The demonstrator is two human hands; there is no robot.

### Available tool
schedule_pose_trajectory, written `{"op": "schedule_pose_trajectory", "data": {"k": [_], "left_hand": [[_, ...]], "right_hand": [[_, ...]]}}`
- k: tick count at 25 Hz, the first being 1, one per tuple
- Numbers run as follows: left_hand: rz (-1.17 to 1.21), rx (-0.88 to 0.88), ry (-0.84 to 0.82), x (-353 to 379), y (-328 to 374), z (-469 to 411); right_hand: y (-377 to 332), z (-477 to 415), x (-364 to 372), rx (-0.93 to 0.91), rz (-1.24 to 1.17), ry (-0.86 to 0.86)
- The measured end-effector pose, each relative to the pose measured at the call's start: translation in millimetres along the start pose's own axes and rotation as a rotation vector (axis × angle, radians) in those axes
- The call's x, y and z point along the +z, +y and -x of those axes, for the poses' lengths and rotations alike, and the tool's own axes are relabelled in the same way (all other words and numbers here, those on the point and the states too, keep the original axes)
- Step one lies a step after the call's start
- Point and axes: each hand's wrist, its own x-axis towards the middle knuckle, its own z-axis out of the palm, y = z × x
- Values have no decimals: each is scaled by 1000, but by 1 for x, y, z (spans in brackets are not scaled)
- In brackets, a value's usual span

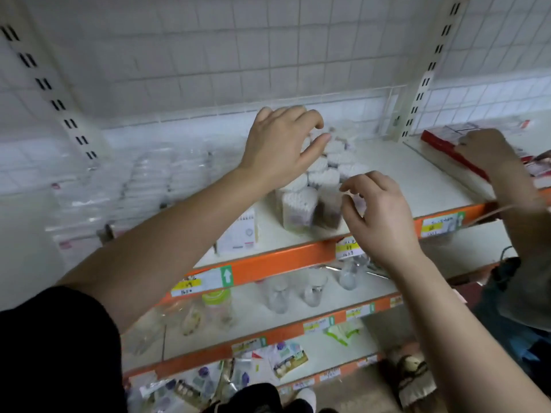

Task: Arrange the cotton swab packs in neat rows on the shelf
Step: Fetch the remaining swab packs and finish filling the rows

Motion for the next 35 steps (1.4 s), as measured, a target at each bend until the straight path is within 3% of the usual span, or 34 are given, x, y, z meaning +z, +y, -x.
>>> {"op": "schedule_pose_trajectory", "data": {"k": [9, 16, 23, 27, 35], "left_hand": [[-90, -363, 181, -136, 0, 148], [-122, -690, 303, -230, -44, 253], [-286, -811, 263, -359, -149, 373], [-334, -825, 133, -405, -206, 429], [-335, -888, 35, -429, -304, 498]], "right_hand": [[-145, 28, 38, -184, -196, -105], [-273, 40, 94, -329, -336, -217], [-447, 49, 174, -378, -455, -236], [-527, 56, 219, -340, -533, -267], [-600, 41, 297, -336, -511, -366]]}}
